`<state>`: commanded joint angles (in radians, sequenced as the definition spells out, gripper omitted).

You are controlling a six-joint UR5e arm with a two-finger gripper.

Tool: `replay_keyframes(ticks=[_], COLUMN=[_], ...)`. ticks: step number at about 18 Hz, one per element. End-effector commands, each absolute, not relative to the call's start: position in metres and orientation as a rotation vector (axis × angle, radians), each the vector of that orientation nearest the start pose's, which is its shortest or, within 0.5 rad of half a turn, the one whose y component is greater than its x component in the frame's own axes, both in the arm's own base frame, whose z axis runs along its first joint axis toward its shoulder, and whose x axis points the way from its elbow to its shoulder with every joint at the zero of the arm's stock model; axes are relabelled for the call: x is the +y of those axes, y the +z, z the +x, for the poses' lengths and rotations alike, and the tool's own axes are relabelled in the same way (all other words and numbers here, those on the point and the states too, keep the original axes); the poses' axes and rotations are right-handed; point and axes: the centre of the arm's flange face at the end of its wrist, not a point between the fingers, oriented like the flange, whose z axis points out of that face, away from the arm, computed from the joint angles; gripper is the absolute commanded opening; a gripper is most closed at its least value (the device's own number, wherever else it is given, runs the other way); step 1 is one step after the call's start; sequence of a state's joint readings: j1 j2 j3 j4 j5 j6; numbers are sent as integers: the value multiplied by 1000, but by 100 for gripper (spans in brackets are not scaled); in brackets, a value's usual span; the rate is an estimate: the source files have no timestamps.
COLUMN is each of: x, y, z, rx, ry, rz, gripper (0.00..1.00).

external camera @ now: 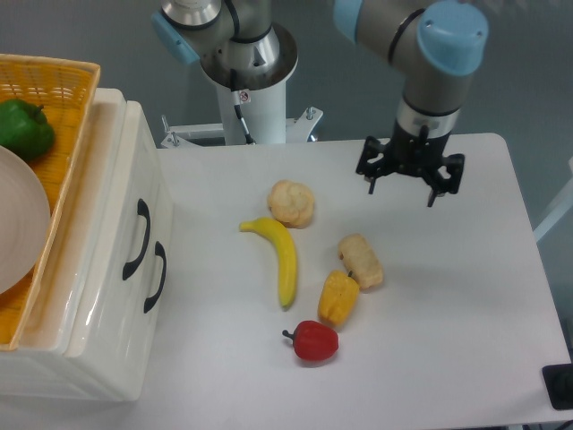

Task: Slide open the top white drawer
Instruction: 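Move the gripper across the table toward the cream drawer's black handle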

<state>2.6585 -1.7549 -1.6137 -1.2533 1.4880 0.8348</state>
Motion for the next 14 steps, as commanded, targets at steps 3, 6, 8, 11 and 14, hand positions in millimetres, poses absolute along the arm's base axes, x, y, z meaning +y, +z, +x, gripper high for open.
replay_keyframes(ticks=[3,6,8,11,14], x=[408,420,430,441,459], y=[402,399,399,406,412], z=[-420,-406,-394,-387,-373], rx=[-480,-519,-547,-683,-764], ry=[17,32,48,46,35], rz=[-2977,-3010,-3025,-2978,-2939], gripper=[100,100,100,100,100])
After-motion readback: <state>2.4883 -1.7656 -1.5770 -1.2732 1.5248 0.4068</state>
